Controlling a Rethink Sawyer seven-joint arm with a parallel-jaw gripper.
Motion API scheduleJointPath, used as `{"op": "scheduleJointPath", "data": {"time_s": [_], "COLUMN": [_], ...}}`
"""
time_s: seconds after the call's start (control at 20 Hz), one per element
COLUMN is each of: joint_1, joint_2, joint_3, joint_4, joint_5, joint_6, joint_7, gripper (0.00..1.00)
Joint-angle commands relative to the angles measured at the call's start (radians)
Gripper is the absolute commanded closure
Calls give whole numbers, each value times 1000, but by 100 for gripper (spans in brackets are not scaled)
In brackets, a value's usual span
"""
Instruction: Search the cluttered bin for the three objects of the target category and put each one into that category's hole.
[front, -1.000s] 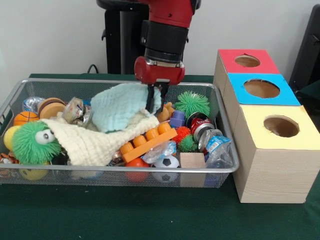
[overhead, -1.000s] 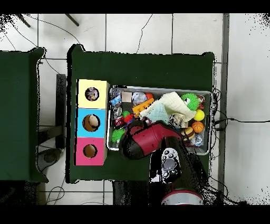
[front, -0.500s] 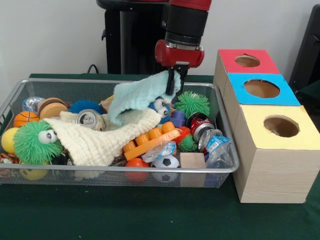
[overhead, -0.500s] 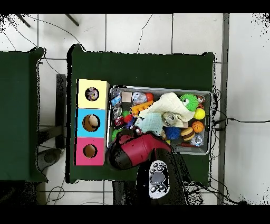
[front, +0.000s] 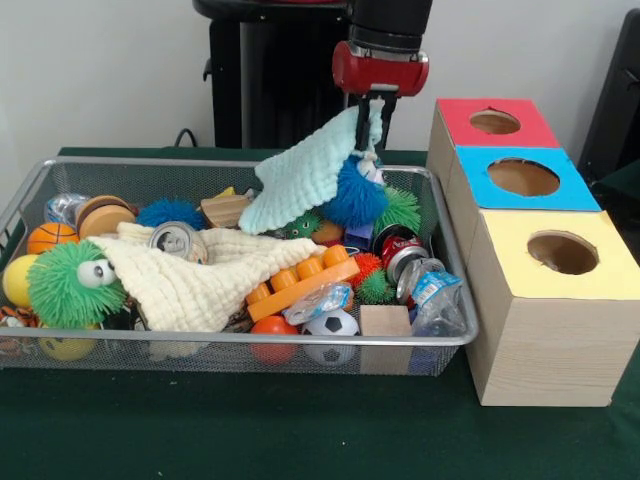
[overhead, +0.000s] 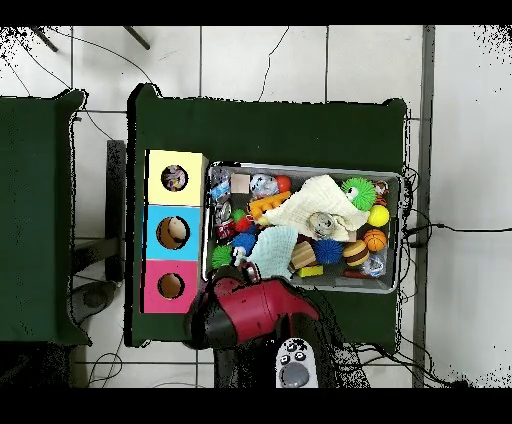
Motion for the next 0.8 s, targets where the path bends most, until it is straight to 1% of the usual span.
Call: {"op": "scheduleJointPath", "data": {"time_s": [0.05,0.3,0.4,0.5,0.55,0.6,0.7,0.75,0.8], "joint_1": [-21,-50,-66,-98,-103,-109,-127,-135,-120], "joint_2": [-20,29,35,41,43,44,43,47,39], "joint_3": [56,65,74,102,104,105,122,123,106], "joint_4": [87,54,49,43,45,46,48,32,15], "joint_5": [68,64,60,61,68,76,85,79,64], "joint_6": [-49,-69,-71,-56,-77,-98,-75,-65,-43], "joint_7": [194,159,146,122,138,153,143,129,109], "gripper": [100,100,100,100,100,0,0,0,0]}}
